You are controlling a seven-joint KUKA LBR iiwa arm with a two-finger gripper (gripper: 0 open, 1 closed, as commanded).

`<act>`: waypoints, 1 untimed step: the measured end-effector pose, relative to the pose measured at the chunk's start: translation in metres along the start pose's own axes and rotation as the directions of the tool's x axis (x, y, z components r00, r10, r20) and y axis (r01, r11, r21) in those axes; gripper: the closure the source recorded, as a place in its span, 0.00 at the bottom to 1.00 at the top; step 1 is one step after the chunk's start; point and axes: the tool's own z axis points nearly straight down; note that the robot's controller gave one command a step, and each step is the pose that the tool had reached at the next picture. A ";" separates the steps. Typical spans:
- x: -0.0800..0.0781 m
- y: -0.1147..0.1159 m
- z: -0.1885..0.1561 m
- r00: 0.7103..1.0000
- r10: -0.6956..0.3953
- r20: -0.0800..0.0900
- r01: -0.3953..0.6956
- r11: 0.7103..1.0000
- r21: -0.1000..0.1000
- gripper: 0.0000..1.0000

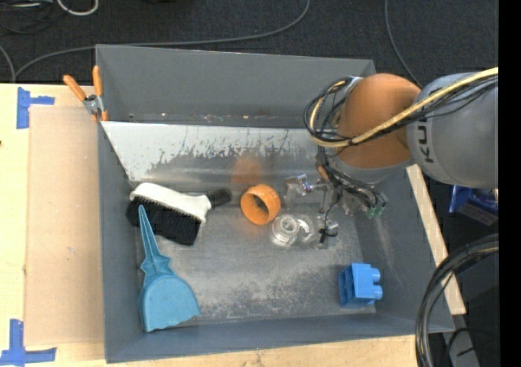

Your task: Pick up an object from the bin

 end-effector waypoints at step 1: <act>0.003 0.001 0.030 1.000 0.023 0.006 -0.023 1.000 0.004 0.00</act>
Offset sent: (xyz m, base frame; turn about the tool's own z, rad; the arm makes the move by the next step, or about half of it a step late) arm 0.0001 0.0047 -0.0292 -0.0602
